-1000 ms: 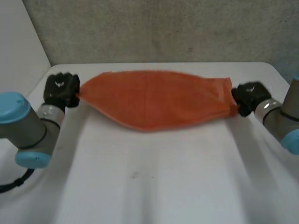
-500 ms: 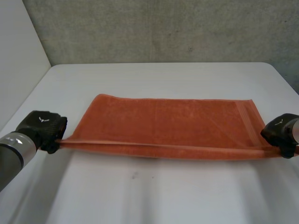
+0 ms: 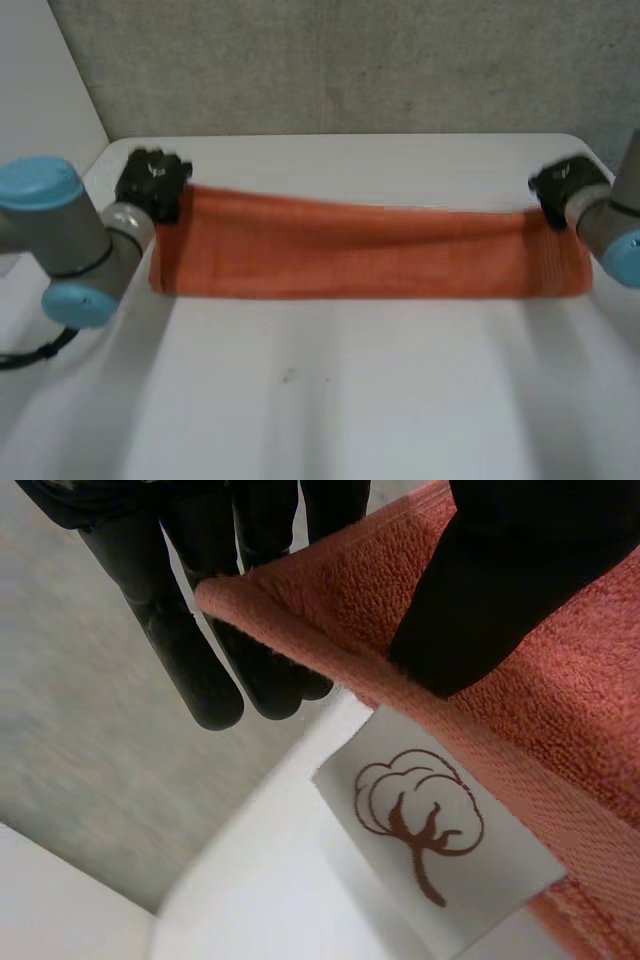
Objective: Fold the laundry
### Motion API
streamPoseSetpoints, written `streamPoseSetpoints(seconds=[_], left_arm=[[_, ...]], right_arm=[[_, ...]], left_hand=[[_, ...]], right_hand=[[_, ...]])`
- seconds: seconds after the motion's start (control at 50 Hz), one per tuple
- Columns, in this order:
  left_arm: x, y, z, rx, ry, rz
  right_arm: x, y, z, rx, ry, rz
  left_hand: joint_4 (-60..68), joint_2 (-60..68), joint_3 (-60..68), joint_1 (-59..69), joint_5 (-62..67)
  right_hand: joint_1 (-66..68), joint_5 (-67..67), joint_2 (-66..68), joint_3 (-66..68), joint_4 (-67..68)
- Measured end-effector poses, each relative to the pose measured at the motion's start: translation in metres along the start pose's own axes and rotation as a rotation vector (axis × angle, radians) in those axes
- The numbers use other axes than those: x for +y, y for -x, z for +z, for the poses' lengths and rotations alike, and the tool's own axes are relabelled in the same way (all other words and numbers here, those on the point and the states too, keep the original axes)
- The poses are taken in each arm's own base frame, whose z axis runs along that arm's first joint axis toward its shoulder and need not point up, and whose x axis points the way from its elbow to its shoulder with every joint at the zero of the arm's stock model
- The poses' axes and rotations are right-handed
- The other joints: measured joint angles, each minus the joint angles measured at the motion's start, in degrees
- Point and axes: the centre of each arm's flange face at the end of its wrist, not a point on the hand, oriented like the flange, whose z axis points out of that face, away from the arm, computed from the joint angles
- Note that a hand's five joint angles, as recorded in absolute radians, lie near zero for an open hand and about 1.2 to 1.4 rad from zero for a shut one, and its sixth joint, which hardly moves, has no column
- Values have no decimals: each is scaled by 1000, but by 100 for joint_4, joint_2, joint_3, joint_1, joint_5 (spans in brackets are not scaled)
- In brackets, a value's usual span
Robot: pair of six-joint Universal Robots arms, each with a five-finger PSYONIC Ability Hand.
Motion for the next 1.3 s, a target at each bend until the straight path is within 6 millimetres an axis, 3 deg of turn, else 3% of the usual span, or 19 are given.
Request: streamPoseSetpoints(seconds=[0.04, 0.06, 0.08, 0.12, 0.18, 0.24, 0.26, 0.3, 0.36, 0.44, 0.52, 0.58, 0.64, 0.8, 0.88, 1.0, 1.06, 1.18, 1.3], left_arm=[[-8, 5, 7, -19, -32, 4], [-42, 26, 24, -88, -150, 15], [-51, 31, 26, -109, -184, 17], [-93, 56, 31, -195, -324, 17], [-145, 87, 24, -305, -507, -5], [-177, 107, 12, -369, -630, -39], [-194, 119, 2, -400, -702, -71], [-197, 122, -2, -405, -720, -91], [-188, 120, -4, -386, -688, -121], [-148, 101, 0, -322, -549, -149], [-87, 65, 0, -218, -357, -168], [-58, 46, -2, -165, -276, -174], [-18, 19, -7, -91, -170, -184], [31, -15, -26, -5, -19, -197], [36, -18, -36, 8, 16, -189], [29, -3, -81, 27, 146, -90], [23, 9, -107, 47, 237, -25], [8, 16, -148, 144, 399, 30], [-3, 12, -159, 203, 416, 37]], right_arm=[[-10, -5, 3, 28, -38, 1], [-46, -27, 7, 130, -171, 18], [-54, -32, 6, 155, -203, 24], [-84, -53, 0, 237, -315, 57], [-128, -89, -25, 350, -494, 140], [-153, -113, -50, 406, -618, 218], [-165, -125, -69, 425, -691, 274], [-167, -127, -78, 418, -715, 303], [-159, -120, -82, 379, -708, 329], [-133, -90, -75, 278, -618, 318], [-96, -49, -61, 163, -479, 270], [-77, -29, -52, 111, -407, 242], [-44, 3, -36, 27, -285, 204], [6, 45, -20, -116, -65, 159], [13, 48, -24, -156, 2, 151], [23, 27, -62, -256, 230, 88], [27, 11, -90, -320, 336, 18], [30, -2, -121, -373, 391, -79], [31, -2, -125, -372, 381, -109]], left_hand=[[0, 0, 0, 0, 0], [0, 1, 1, 0, 1], [1, 1, 1, 0, 0], [0, 2, 1, 0, 0], [1, 2, 1, 0, 0], [0, 2, 1, 0, 0], [0, 2, 1, 0, 0], [1, 2, 1, 0, 0], [0, 2, 1, 0, 0], [0, 2, 1, 0, 1], [1, 3, 1, 0, 0], [0, 3, 2, 0, 0], [2, 4, 2, 0, 0], [0, 5, 2, 0, 0], [0, 5, 2, 0, 0], [0, 5, 2, 0, 0], [0, 5, 2, 0, 0], [0, 5, 2, 0, 0], [0, 5, 2, 0, 0]], right_hand=[[0, 0, 0, 0, 0], [0, 0, 0, 0, 0], [0, 0, 0, 0, 0], [0, 0, 0, 0, 0], [0, 0, 0, 0, 0], [0, 0, 0, 0, 0], [0, 0, 0, 0, 0], [0, 6, 0, 0, 0], [0, 22, 0, 0, 0], [0, 23, 0, 15, 0], [0, 23, 0, 18, 0], [0, 23, 0, 18, 0], [0, 23, 0, 18, 2], [0, 23, 0, 18, 2], [0, 23, 0, 18, 2], [0, 23, 0, 18, 2], [0, 23, 0, 18, 2], [0, 23, 0, 18, 2], [0, 24, 0, 18, 2]])
